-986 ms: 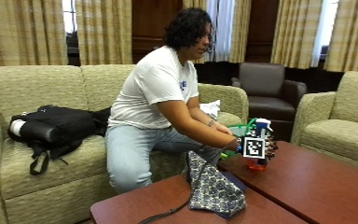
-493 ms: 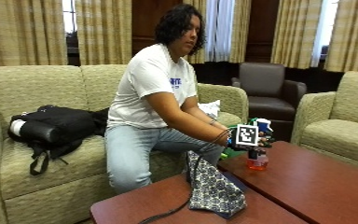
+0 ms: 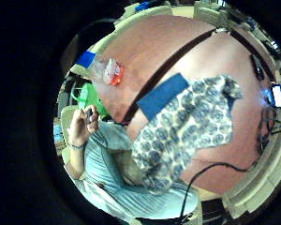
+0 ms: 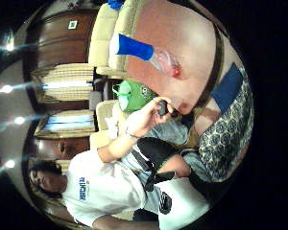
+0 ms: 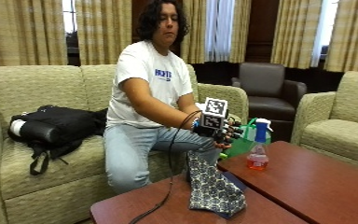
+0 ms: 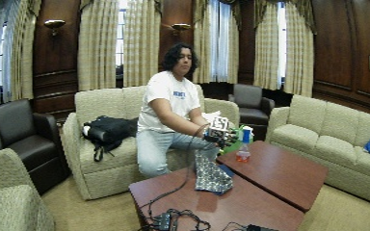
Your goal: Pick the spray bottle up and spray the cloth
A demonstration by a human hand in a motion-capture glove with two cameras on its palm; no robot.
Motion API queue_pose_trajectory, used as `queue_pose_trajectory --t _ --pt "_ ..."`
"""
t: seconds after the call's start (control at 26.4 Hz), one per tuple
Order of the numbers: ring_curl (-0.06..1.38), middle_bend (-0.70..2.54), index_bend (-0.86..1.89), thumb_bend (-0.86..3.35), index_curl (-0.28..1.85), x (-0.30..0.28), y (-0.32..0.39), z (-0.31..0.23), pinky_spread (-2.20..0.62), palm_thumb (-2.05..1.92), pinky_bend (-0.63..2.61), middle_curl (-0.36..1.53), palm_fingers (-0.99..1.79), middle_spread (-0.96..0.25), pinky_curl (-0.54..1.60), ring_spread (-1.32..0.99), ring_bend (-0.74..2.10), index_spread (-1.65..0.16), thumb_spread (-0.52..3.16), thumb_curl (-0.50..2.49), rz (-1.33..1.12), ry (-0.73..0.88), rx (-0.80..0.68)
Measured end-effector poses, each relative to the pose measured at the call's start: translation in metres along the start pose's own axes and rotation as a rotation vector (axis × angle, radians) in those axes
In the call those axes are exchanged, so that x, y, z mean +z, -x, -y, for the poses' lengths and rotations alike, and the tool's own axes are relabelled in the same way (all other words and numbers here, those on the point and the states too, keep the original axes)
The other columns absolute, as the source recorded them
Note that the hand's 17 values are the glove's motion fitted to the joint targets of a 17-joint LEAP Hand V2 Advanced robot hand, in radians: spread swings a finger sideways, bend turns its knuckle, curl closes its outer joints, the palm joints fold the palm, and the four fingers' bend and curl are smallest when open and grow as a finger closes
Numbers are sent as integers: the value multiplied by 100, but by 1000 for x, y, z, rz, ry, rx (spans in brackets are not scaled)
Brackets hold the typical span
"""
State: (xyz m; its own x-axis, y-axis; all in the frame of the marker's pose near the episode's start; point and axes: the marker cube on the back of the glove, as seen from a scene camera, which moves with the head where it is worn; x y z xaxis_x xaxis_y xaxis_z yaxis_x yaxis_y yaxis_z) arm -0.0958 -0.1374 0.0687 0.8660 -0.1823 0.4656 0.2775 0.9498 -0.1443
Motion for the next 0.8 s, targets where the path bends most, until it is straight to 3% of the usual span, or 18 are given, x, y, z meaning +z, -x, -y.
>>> queue_pose_trajectory --t 0.42,0.8 --pt "31 19 15 -4 28 -44 -55 -90 18 46 34 35 29 -18 34 -22 36 -46 87 39 -249 -10 5" --pt "31 19 16 -4 28 -52 -80 -120 18 45 32 35 30 -18 34 -21 33 -48 88 37 -335 -10 59"
